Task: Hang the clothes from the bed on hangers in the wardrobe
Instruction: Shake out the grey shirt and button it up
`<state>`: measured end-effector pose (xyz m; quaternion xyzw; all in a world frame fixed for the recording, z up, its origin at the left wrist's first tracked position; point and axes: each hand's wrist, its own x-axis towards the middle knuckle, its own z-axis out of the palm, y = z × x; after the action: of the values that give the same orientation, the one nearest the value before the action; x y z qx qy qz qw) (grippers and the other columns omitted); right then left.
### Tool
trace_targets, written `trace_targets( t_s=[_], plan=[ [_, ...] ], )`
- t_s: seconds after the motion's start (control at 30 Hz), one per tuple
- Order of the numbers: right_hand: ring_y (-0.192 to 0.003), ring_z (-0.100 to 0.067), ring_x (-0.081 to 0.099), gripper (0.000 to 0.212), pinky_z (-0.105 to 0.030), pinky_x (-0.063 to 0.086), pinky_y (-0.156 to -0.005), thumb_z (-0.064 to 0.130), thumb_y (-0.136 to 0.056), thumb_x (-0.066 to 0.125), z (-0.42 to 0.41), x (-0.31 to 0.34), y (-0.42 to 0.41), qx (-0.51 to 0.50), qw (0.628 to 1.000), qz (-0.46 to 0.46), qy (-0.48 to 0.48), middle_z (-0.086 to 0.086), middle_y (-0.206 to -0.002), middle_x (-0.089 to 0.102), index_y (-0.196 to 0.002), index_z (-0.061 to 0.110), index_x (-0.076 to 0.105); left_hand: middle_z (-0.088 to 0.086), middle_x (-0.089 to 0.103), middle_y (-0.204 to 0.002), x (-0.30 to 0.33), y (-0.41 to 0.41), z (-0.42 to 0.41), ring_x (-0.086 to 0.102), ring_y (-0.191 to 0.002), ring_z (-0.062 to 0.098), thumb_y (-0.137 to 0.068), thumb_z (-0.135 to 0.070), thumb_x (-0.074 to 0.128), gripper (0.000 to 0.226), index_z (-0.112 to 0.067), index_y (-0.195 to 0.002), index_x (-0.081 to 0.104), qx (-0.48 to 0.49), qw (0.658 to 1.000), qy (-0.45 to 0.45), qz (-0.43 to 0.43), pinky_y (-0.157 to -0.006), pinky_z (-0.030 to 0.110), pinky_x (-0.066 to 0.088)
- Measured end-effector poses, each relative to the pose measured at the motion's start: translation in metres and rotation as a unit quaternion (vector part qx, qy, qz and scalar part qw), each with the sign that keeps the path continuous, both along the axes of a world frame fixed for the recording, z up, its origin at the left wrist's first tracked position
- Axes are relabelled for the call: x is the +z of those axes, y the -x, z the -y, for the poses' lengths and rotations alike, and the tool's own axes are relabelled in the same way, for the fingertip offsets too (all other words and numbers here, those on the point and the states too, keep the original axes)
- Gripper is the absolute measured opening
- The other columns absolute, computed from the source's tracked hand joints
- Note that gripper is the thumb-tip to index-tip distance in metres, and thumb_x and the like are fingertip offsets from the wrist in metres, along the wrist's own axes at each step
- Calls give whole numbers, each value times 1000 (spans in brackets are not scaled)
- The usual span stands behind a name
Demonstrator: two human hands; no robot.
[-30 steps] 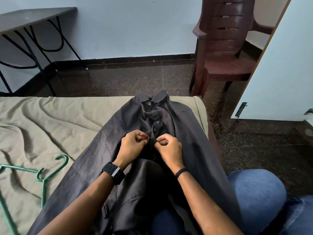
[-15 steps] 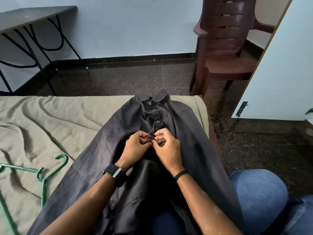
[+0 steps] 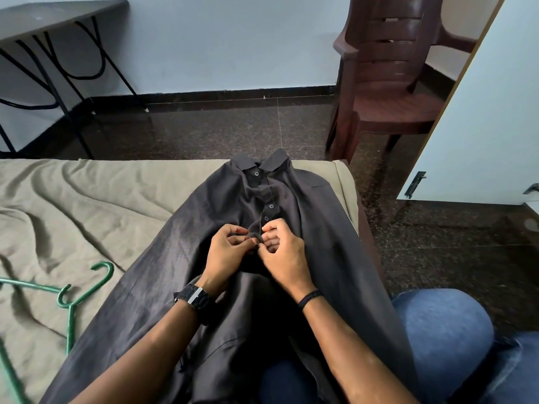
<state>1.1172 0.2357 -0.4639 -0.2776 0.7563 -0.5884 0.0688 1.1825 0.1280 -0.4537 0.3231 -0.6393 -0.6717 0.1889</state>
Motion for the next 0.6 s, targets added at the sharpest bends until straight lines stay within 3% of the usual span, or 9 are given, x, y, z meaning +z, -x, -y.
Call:
trace_targets(
  t_s=[0.1, 0.23, 0.37, 0.5, 0.6],
  plan=[
    [-69, 3, 65, 19, -11, 50, -66, 0, -82, 67, -1, 0, 3, -15, 998, 51, 37, -3, -80, 71, -97, 11, 60, 8, 67, -72, 4, 2, 1, 62, -56, 7, -83, 6, 67, 19, -8, -88, 55, -13, 1000, 7, 3, -57, 17, 52],
    [-74, -10, 70, 22, -25, 56, -74, 3, -83, 66, -1, -2, 7, -28, 993, 102, 59, 5, -77, 72, -90, 23, 57, 3, 66, -66, 10, 2, 3, 62, -52, 4, -85, 5, 65, 16, -7, -88, 56, -44, 999, 17, 13, -53, 15, 50],
    [-73, -5, 69, 29, -16, 52, -70, 2, -80, 71, -2, -1, 8, -21, 991, 111, 67, 6, -76, 73, -87, 26, 55, 5, 64, -68, 13, 3, 2, 60, -51, 4, -87, 3, 64, 17, -11, -87, 54, -52, 997, 40, 37, -51, 15, 49],
    [-70, -3, 68, 33, -13, 50, -66, 8, -75, 79, 0, 0, 6, -17, 987, 141, 78, 3, -77, 72, -89, 27, 56, 9, 66, -76, 12, 5, 1, 59, -65, 14, -86, -8, 69, 18, -18, -89, 55, -64, 986, 126, 83, -61, 27, 48],
    [-63, 4, 63, 33, -9, 48, -63, 3, -75, 76, -1, -2, 8, -31, 985, 158, 56, 4, -76, 69, -89, 25, 56, 10, 66, -78, 10, 6, -1, 59, -66, 13, -82, -9, 72, 22, -20, -87, 54, -69, 978, 170, 96, -62, 27, 47]
  ],
)
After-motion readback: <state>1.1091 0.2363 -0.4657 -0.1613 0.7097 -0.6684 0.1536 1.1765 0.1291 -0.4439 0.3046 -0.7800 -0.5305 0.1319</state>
